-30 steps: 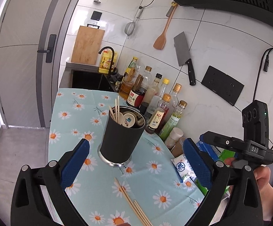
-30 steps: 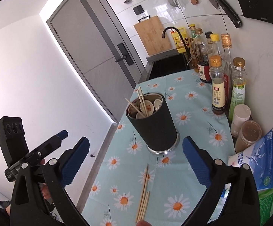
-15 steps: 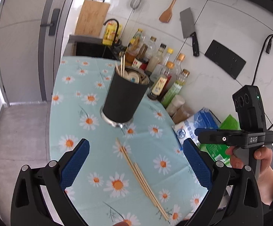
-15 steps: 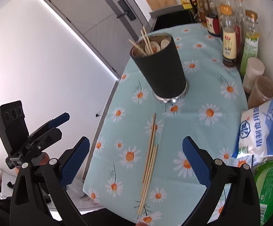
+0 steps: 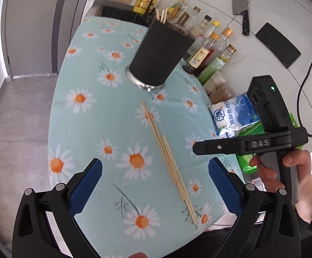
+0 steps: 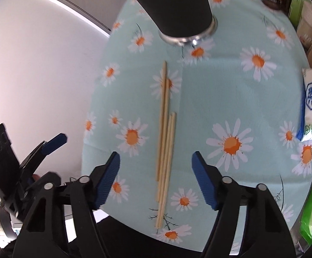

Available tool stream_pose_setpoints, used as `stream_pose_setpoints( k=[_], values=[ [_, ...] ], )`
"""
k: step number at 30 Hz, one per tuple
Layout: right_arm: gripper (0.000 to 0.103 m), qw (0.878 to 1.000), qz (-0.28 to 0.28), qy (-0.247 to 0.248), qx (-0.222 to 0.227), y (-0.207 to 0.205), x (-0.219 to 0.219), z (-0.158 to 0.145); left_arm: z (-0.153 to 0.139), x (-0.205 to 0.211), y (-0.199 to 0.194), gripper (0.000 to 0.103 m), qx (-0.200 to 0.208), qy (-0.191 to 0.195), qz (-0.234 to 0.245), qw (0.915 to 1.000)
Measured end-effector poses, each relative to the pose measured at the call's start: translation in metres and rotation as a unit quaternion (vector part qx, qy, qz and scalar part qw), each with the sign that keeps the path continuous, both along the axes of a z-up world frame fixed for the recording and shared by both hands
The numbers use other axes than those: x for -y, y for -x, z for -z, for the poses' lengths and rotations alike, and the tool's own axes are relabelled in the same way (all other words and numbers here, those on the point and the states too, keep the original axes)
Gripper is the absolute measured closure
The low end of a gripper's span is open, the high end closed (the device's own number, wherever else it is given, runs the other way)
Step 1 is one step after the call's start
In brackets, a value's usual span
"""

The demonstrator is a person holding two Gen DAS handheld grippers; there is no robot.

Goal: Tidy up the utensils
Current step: 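Move both open grippers back down toward the remaining chopsticks on the cloth, then close the right gripper on a chopstick and lift it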

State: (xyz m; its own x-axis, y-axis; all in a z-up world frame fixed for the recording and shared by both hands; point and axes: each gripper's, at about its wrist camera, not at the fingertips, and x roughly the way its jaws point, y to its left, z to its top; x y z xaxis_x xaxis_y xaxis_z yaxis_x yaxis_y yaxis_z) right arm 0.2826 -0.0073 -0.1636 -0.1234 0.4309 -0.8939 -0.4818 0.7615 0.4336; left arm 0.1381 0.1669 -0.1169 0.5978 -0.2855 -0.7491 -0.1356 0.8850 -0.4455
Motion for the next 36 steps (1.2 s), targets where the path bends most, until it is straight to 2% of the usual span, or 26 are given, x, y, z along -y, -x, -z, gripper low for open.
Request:
stream_pose_setpoints(
  k=[4, 6, 9, 17, 31, 36],
  values=[
    [0.050, 0.999, -0.005, 0.040, -0.013, 0.001, -0.009, 0.019, 0.013, 0.002, 0.007, 0.007, -0.011, 0.004, -0.001, 0.9999],
    [0.063, 0.998, -0.006, 0.058, -0.017, 0.000, -0.012, 0.026, 0.018, 0.004, 0.010, 0.007, -0.013, 0.007, 0.001, 0.9999],
    [0.073, 0.997, -0.006, 0.074, -0.029, -0.001, -0.016, 0.034, 0.022, 0.006, 0.013, 0.007, -0.016, 0.006, 0.002, 0.9998],
    [0.088, 0.994, -0.008, 0.106, -0.037, 0.000, -0.023, 0.050, 0.032, 0.000, 0.021, 0.007, -0.028, 0.008, -0.008, 0.9995],
    [0.093, 0.991, -0.010, 0.129, -0.030, 0.003, -0.028, 0.055, 0.041, -0.002, 0.023, 0.007, -0.038, 0.015, -0.012, 0.9991],
    [0.093, 0.987, -0.005, 0.160, -0.016, 0.010, -0.043, 0.056, 0.044, -0.004, 0.021, 0.007, -0.043, 0.018, -0.017, 0.9987]
  ],
)
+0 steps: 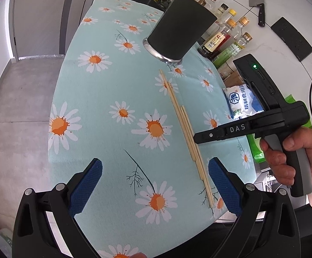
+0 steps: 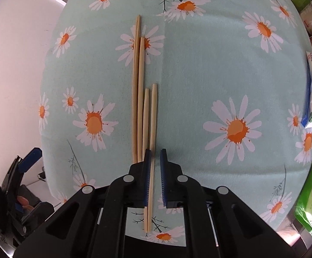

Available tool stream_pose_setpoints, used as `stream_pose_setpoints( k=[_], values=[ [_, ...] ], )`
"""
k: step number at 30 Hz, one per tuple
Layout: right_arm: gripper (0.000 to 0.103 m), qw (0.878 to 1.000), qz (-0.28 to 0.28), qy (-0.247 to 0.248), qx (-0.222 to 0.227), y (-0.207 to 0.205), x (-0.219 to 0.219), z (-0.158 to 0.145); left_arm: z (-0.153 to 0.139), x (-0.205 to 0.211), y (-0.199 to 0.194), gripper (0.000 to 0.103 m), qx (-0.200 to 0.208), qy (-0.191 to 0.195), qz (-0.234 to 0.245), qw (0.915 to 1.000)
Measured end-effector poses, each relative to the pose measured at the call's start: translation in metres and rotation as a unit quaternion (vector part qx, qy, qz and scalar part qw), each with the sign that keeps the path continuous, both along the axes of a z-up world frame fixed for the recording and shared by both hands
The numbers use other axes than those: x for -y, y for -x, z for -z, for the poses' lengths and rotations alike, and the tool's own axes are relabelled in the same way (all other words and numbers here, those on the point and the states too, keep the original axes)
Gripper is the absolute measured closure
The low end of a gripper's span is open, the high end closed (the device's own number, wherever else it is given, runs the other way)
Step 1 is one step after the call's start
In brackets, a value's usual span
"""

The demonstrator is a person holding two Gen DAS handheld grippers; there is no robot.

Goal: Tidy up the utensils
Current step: 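Close the right gripper on a chopstick and lift it, then hold the chopstick in the right gripper while the left gripper grasps another chopstick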

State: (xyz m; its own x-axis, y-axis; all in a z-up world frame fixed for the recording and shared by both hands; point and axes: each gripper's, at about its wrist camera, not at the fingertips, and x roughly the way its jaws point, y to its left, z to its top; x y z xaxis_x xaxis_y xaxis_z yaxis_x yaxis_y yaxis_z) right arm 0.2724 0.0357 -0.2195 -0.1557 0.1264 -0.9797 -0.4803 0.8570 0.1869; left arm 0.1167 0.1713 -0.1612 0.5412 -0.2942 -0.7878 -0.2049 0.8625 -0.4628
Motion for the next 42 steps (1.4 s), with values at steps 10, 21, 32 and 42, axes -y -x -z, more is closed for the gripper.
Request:
stream_pose_setpoints(
  k=[10, 21, 32, 42],
  values=[
    [0.098, 0.999, -0.003, 0.039, 0.019, 0.010, -0.024, 0.001, 0.006, 0.000, -0.008, 0.007, -0.014, 0.008, -0.004, 0.9999],
    [0.098, 0.999, 0.031, -0.017, -0.028, -0.015, 0.012, -0.007, 0.010, 0.011, -0.040, 0.007, -0.055, 0.007, 0.008, 0.9984],
    [0.098, 0.994, 0.041, -0.095, -0.019, -0.038, 0.051, -0.050, 0.017, 0.015, -0.105, 0.028, -0.128, 0.016, -0.011, 0.9917],
    [0.098, 0.989, 0.043, -0.135, -0.042, -0.050, 0.084, -0.057, 0.031, 0.030, -0.142, 0.052, -0.186, -0.007, -0.010, 0.9824]
  ],
)
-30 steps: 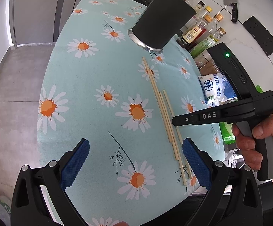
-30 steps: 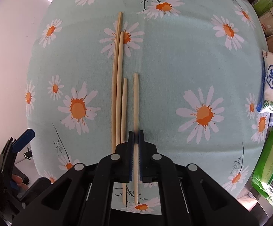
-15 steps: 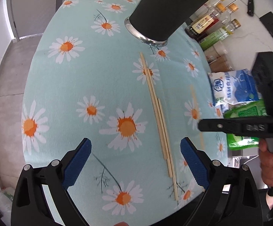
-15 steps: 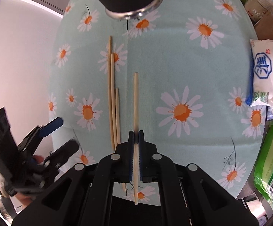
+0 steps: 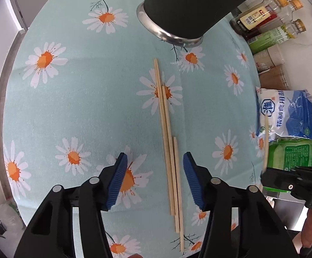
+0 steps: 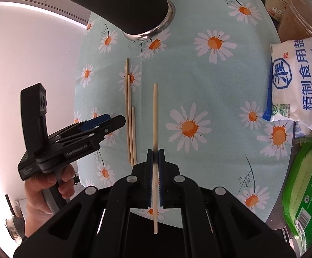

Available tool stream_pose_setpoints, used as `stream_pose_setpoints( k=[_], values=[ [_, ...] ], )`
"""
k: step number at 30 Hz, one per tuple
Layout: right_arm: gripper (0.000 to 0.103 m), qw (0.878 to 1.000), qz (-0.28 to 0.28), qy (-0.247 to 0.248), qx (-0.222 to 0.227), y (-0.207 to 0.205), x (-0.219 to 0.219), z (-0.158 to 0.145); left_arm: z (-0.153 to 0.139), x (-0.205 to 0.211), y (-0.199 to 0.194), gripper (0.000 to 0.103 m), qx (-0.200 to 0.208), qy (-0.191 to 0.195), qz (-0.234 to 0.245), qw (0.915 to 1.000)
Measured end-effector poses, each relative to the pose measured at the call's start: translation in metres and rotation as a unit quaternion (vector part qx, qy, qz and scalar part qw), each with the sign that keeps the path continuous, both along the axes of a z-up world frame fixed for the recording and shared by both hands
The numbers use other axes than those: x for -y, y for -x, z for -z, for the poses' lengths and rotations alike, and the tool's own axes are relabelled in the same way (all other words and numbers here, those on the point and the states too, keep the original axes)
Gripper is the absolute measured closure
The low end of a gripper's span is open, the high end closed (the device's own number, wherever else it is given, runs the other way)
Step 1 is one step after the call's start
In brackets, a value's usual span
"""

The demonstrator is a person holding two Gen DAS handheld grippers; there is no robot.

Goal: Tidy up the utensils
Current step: 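Hold the chopstick in the right gripper while the left gripper grasps another chopstick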

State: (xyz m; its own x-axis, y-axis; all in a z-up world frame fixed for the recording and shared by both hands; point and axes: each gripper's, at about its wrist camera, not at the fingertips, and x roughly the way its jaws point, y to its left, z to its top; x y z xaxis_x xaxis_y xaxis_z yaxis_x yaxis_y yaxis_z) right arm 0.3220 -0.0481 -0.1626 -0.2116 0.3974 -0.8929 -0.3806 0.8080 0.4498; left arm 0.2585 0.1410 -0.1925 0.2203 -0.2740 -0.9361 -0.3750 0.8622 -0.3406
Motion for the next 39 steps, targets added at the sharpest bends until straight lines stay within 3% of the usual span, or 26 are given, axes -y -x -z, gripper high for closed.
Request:
stream_pose_setpoints(
  k=[5, 18, 28, 29, 39],
  values=[
    [0.098, 1.000, -0.001, -0.014, -0.001, -0.003, 0.011, 0.002, 0.001, 0.005, -0.006, 0.069, -0.015, -0.029, -0.003, 0.9995],
    [0.098, 0.999, -0.015, -0.040, -0.016, -0.005, 0.024, 0.008, 0.002, 0.022, -0.016, 0.073, -0.041, -0.102, 0.012, 0.9939],
    [0.098, 0.998, -0.017, -0.051, -0.025, -0.005, 0.029, 0.011, 0.004, 0.029, -0.019, 0.073, -0.065, -0.129, 0.019, 0.9894],
    [0.098, 0.998, -0.018, -0.052, -0.027, -0.005, 0.029, 0.010, 0.004, 0.030, -0.019, 0.078, -0.071, -0.138, 0.021, 0.9876],
    [0.098, 0.997, -0.030, -0.066, -0.038, -0.005, 0.030, 0.008, 0.003, 0.035, -0.030, 0.085, -0.094, -0.157, 0.022, 0.9829]
  ],
)
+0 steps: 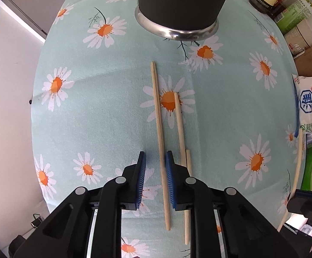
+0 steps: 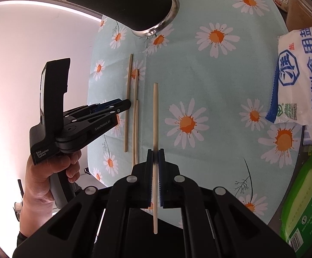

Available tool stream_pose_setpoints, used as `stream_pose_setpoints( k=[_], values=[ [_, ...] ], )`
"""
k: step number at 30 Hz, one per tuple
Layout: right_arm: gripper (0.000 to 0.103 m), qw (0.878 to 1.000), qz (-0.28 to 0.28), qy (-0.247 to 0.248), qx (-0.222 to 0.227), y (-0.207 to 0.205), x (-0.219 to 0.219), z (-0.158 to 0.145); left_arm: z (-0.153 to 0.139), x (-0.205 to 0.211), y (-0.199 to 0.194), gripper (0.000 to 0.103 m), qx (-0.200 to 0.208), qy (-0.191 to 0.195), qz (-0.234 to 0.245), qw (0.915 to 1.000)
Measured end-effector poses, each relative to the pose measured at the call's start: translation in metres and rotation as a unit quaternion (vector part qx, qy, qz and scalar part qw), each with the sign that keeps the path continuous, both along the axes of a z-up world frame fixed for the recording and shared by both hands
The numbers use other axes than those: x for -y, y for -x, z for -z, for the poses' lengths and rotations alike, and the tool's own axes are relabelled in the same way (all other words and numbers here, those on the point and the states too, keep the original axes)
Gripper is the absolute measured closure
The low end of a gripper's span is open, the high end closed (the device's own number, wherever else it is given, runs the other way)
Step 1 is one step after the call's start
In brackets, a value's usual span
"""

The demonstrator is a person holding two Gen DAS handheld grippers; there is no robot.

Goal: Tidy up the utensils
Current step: 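Hold the chopstick in the right gripper while the left gripper grasps another chopstick, then carry both chopsticks upright over the black holder with both grippers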

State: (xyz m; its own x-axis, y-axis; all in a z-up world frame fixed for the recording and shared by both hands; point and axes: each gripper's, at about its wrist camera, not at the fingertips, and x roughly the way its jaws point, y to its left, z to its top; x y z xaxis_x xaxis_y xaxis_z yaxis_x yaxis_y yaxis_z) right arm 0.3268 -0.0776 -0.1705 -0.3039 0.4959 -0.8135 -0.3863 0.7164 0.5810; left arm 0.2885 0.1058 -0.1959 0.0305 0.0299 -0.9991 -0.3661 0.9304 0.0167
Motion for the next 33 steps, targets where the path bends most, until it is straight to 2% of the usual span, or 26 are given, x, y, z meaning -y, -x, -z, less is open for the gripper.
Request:
stream_pose_setpoints(
  k=[5, 12, 18, 27, 33],
  values=[
    [0.098, 1.000, 0.001, 0.001, 0.002, -0.002, -0.001, 0.002, 0.001, -0.012, 0.001, 0.099, 0.005, 0.002, -0.014, 0.9999],
    [0.098, 1.000, -0.005, 0.015, 0.015, -0.001, -0.011, 0.004, 0.001, -0.022, 0.003, 0.099, 0.026, 0.042, -0.028, 0.9984],
    [0.098, 0.998, 0.000, 0.034, 0.047, 0.001, -0.028, -0.003, -0.005, -0.032, 0.015, 0.099, 0.052, 0.069, -0.023, 0.9960],
    [0.098, 0.992, 0.040, 0.061, 0.099, 0.009, -0.062, -0.021, -0.038, -0.049, 0.036, 0.099, 0.111, 0.118, 0.012, 0.9867],
    [0.098, 0.988, 0.055, 0.061, 0.131, 0.018, -0.086, -0.042, -0.081, -0.055, 0.043, 0.099, 0.153, 0.131, 0.054, 0.9780]
  ],
)
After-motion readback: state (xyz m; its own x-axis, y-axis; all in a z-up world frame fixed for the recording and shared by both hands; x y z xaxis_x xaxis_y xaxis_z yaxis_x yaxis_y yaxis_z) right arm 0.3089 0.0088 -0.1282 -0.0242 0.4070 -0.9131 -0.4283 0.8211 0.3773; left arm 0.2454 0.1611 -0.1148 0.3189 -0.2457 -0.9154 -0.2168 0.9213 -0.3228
